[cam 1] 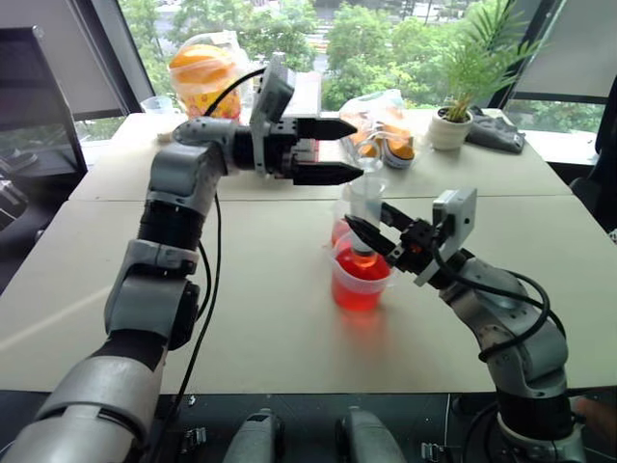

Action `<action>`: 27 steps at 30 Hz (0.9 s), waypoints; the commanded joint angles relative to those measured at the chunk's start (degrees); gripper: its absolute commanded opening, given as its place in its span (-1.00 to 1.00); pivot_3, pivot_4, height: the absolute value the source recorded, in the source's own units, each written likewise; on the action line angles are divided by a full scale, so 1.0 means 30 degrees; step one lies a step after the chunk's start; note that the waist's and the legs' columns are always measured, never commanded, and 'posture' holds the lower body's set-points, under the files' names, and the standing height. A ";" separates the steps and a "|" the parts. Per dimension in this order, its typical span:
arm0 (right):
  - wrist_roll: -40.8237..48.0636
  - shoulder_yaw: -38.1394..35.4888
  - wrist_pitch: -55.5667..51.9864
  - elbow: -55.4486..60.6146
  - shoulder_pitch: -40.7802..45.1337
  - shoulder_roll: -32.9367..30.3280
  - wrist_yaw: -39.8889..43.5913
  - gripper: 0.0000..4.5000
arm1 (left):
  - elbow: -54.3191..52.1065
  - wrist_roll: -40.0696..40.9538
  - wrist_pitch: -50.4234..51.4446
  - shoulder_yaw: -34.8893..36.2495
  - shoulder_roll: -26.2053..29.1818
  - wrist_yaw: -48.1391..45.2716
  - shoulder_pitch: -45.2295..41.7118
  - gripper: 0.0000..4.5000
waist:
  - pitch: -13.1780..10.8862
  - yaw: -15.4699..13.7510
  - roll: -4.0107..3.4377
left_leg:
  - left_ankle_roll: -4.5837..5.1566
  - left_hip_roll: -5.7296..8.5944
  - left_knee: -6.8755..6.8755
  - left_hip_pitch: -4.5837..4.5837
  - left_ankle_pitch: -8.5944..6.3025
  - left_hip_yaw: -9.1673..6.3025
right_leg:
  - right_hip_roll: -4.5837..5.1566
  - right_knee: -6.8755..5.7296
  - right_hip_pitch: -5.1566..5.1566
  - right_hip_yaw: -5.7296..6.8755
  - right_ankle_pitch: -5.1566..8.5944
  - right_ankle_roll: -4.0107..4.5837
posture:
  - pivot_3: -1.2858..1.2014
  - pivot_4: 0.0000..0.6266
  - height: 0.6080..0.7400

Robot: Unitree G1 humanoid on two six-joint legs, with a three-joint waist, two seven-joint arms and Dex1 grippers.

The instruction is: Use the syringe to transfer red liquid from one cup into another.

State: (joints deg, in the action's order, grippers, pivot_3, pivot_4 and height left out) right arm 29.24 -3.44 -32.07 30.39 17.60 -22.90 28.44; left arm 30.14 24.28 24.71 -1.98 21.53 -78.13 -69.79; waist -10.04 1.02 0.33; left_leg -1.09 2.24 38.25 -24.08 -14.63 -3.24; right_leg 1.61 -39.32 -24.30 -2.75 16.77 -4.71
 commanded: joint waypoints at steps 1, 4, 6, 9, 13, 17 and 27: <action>0.1250 -0.1184 -0.0380 0.0793 0.1353 -0.0253 -0.0331 -0.34 | -0.1019 0.0335 0.0349 0.0768 0.0854 0.0250 0.0187 0.97 | 0.0000 0.0046 -0.0001 | 0.0000 0.0000 0.0001 0.0000 0.0000 0.0004 | 0.0001 0.0000 0.0000 -0.0003 0.0000 0.0000 | 0.03 -0.52 1.00; 0.2346 -0.1954 -0.1247 0.0414 0.2658 -0.0445 -0.0679 -0.34 | -0.1398 0.0274 0.0486 0.0800 0.1228 0.0508 0.0687 0.97 | 0.0000 0.0003 0.0000 | 0.0000 -0.0001 0.0000 0.0003 0.0000 -0.0002 | 0.0003 -0.0004 0.0000 -0.0003 0.0000 0.0000 | 0.03 -0.52 1.00; 0.3173 -0.2588 -0.1972 -0.0646 0.4467 -0.0665 -0.0818 -0.34 | -0.1794 0.0156 0.0417 0.0781 0.1419 0.0817 0.1183 0.97 | 0.0000 -0.0009 -0.0001 | 0.0000 -0.0001 0.0000 0.0003 0.0000 -0.0005 | 0.0004 -0.0004 0.0000 -0.0002 0.0000 0.0001 | 0.03 -0.52 1.00; 0.3850 -0.3145 -0.2564 -0.2195 0.6436 -0.0928 -0.0830 -0.34 | -0.2320 0.0259 0.0543 0.0800 0.1480 0.1190 0.1555 0.97 | 0.0000 -0.0007 0.0000 | -0.0001 0.0000 0.0006 0.0002 0.0001 0.0001 | 0.0013 -0.0006 -0.0001 -0.0003 -0.0001 0.0002 | 0.03 -0.52 1.00; 0.1936 -0.2185 -0.0250 -0.7300 0.9059 -0.0858 0.0629 -0.34 | -0.3219 0.0365 0.0697 0.0784 0.1538 0.1724 0.2162 0.97 | 0.0000 0.0006 0.0000 | -0.0001 -0.0001 -0.0002 0.0002 0.0001 0.0003 | 0.0013 -0.0003 -0.0001 0.0000 -0.0001 0.0002 | 0.03 -0.52 1.00; 0.0221 -0.1340 0.2803 -1.0834 0.9421 -0.0126 0.1814 -0.34 | -0.3527 0.0327 0.0778 0.0851 0.1478 0.2270 0.2198 0.97 | 0.0000 0.0011 0.0000 | 0.0000 0.0000 -0.0010 0.0002 0.0001 0.0010 | 0.0010 -0.0002 -0.0003 0.0000 -0.0001 0.0002 | 0.03 -0.52 1.00; -0.1511 -0.0811 0.6276 -1.3668 0.8665 0.1183 0.2858 -0.34 | 0.1995 -0.1409 -0.3277 0.0839 -0.0579 0.4741 -0.1727 0.97 | 0.0000 -0.0049 0.0000 | -0.0002 0.0005 0.0002 -0.0010 0.0001 0.0019 | 0.0014 -0.0001 -0.0012 -0.0001 -0.0002 0.0001 | 0.03 -0.52 1.00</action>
State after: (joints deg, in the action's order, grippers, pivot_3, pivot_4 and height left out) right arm 24.77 -5.38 -15.08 -11.79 42.70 -19.59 36.56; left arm 34.47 21.01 17.84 -0.74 20.26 -65.53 -72.17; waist -10.04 0.88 0.33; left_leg -1.10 2.25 38.25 -24.11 -14.63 -3.20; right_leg 1.65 -39.33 -24.33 -2.75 16.76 -4.71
